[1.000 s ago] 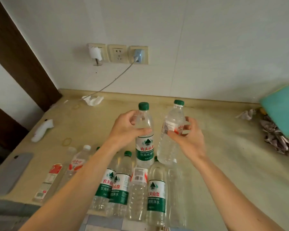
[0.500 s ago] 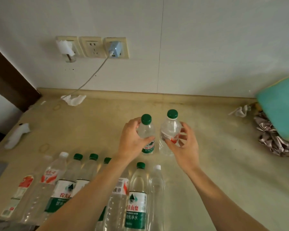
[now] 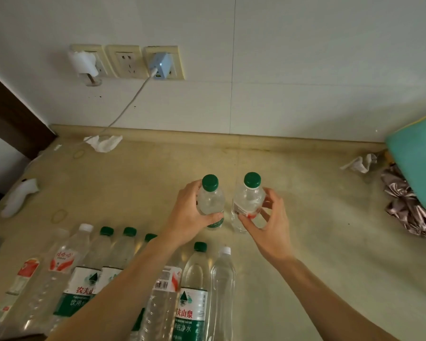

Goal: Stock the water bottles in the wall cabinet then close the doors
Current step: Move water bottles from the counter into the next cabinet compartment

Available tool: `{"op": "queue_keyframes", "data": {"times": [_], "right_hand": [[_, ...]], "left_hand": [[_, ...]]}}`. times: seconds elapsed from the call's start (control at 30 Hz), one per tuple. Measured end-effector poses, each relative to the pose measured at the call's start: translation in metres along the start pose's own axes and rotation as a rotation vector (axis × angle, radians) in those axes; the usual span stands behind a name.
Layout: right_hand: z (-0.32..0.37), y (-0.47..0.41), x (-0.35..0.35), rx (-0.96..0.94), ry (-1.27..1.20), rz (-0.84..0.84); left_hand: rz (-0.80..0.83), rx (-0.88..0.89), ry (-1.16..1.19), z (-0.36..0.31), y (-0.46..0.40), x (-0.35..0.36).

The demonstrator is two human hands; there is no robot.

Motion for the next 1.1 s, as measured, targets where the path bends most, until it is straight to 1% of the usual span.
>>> {"op": "queue_keyframes", "data": {"times": [0.1,0.23,0.3,0.4,0.53,0.67,0.77,0.87,1.0,1.1], "right_hand": [[-0.009,0.007,0.004,0.035,-0.014,0.018],[-0.031,0.015,0.018,0.148,-0.017,0.094],[-0.04,0.016,0.026,0.202,-0.003,0.146],[-0.047,0.013,0.034,0.26,0.039,0.18],[-0.044,0.005,0.034,0.287,0.013,0.17],[-0.038,0.013,0.019,0.338,-0.04,0.101],[-0.018,0.023,0.001,0.357,-0.097,0.015],[0.024,0.026,-0.026,0.309,-0.111,-0.073],[0.098,0.024,-0.072,0.193,-0.142,-0.178],[0.165,0.024,-0.112,0.069,-0.147,-0.217]], "left_hand": [[-0.006,-0.06,0.04,0.01,0.007,0.006],[-0.031,-0.16,0.132,0.022,0.013,0.014],[-0.044,-0.185,0.183,0.025,0.014,0.017],[-0.068,-0.197,0.213,0.03,0.016,0.021],[-0.107,-0.191,0.245,0.035,0.014,0.02],[-0.098,-0.171,0.301,0.028,0.014,0.016],[-0.084,-0.119,0.362,0.004,0.015,0.002],[-0.08,-0.027,0.431,-0.038,0.017,-0.02],[-0.066,0.142,0.491,-0.12,0.018,-0.052],[-0.04,0.304,0.528,-0.191,0.023,-0.079]]}}
Point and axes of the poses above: each hand's wrist, its own y-axis away from the middle knuckle, its own x-axis out of the palm, z = x × y, the point moved 10 cm from there along -y, towards the middle knuckle, and after that the axes turned 11 degrees about y, right-handed, at the moved point
